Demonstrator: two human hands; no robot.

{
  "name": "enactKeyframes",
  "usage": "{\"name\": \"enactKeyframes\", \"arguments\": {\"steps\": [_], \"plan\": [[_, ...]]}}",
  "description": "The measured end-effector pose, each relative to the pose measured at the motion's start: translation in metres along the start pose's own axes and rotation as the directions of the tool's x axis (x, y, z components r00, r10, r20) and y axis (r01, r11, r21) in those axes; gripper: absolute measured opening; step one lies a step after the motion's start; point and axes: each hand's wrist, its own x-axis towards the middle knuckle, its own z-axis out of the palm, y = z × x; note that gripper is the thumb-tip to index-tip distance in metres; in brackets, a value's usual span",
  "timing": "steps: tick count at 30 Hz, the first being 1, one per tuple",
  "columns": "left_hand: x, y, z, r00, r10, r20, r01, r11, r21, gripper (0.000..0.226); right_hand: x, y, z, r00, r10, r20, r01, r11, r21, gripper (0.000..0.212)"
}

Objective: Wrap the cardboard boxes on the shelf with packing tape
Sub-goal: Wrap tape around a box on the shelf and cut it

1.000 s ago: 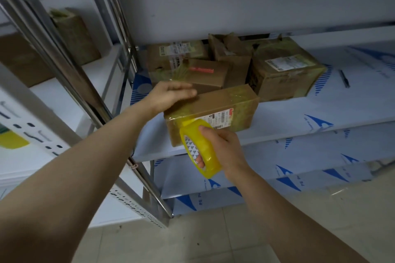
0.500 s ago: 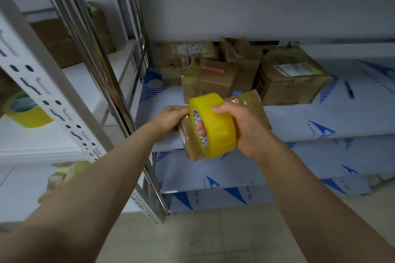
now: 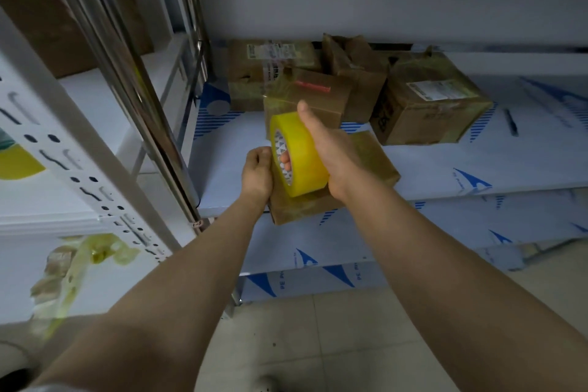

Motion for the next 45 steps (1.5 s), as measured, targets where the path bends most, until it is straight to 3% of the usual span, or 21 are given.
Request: {"name": "enactKeyframes", "arguments": {"steps": [3, 8, 12, 17, 21, 25, 27, 29, 31, 34, 37, 41, 45], "plan": [[0.005, -0.001, 0.002, 0.999, 0.042, -0.011, -0.042, 0.998, 0.053, 0.014, -0.001, 0.003, 0.003, 1.000, 0.002, 0.013, -0.003, 0.998, 0.060, 0.031], [0.010, -0.003, 0.001, 0.998, 0.066, -0.005, -0.066, 0.993, 0.100, 0.020, -0.011, 0.003, 0.007, 0.999, -0.020, -0.037, 0.022, 0.998, 0.065, 0.035], [0.007, 0.001, -0.001, 0.997, 0.082, -0.009, -0.079, 0.980, 0.180, 0.014, -0.039, 0.009, -0.002, 1.000, 0.006, 0.006, -0.006, 1.000, 0.020, 0.034], [0.003, 0.005, 0.001, 0.995, 0.101, -0.015, -0.095, 0.972, 0.216, 0.013, -0.076, 0.046, -0.026, 1.000, 0.003, -0.014, -0.003, 1.000, 0.030, 0.010], [0.004, 0.002, 0.002, 0.992, 0.129, -0.002, -0.125, 0.963, 0.240, 0.015, -0.080, 0.105, -0.027, 0.991, 0.136, -0.019, -0.137, 0.989, -0.053, 0.046], [0.004, 0.007, 0.001, 0.989, 0.151, 0.003, -0.143, 0.931, 0.336, 0.023, -0.065, 0.129, -0.023, 0.985, 0.161, -0.069, -0.159, 0.987, 0.035, 0.042], [0.003, 0.016, 0.002, 0.982, 0.188, -0.001, -0.162, 0.850, 0.502, 0.029, -0.058, 0.133, -0.020, 0.985, 0.163, -0.061, -0.160, 0.986, 0.045, 0.038], [-0.002, 0.030, 0.011, 0.963, 0.266, 0.040, -0.221, 0.696, 0.683, 0.039, -0.053, 0.136, -0.016, 0.984, 0.170, -0.058, -0.167, 0.985, 0.041, 0.039], [-0.007, 0.037, 0.027, 0.933, 0.300, 0.199, -0.328, 0.481, 0.813, 0.047, -0.050, 0.136, -0.014, 0.982, 0.181, -0.058, -0.179, 0.983, 0.052, 0.040], [-0.007, 0.022, 0.041, 0.914, 0.166, 0.371, -0.389, 0.096, 0.916, 0.081, -0.046, 0.138, -0.014, 0.974, 0.217, -0.062, -0.210, 0.972, 0.103, 0.042], [-0.004, 0.018, 0.041, 0.908, 0.196, 0.371, -0.388, 0.057, 0.920, 0.082, -0.041, 0.141, -0.017, 0.973, 0.221, -0.066, -0.215, 0.972, 0.097, 0.047], [-0.024, 0.025, 0.042, 0.817, 0.404, 0.411, -0.396, -0.124, 0.910, 0.066, -0.041, 0.136, -0.017, 0.972, 0.225, -0.062, -0.216, 0.968, 0.125, 0.040], [-0.037, 0.012, 0.039, 0.906, 0.212, 0.366, -0.375, 0.002, 0.927, 0.099, -0.041, 0.135, -0.020, 0.965, 0.250, -0.075, -0.236, 0.958, 0.161, 0.043]]}}
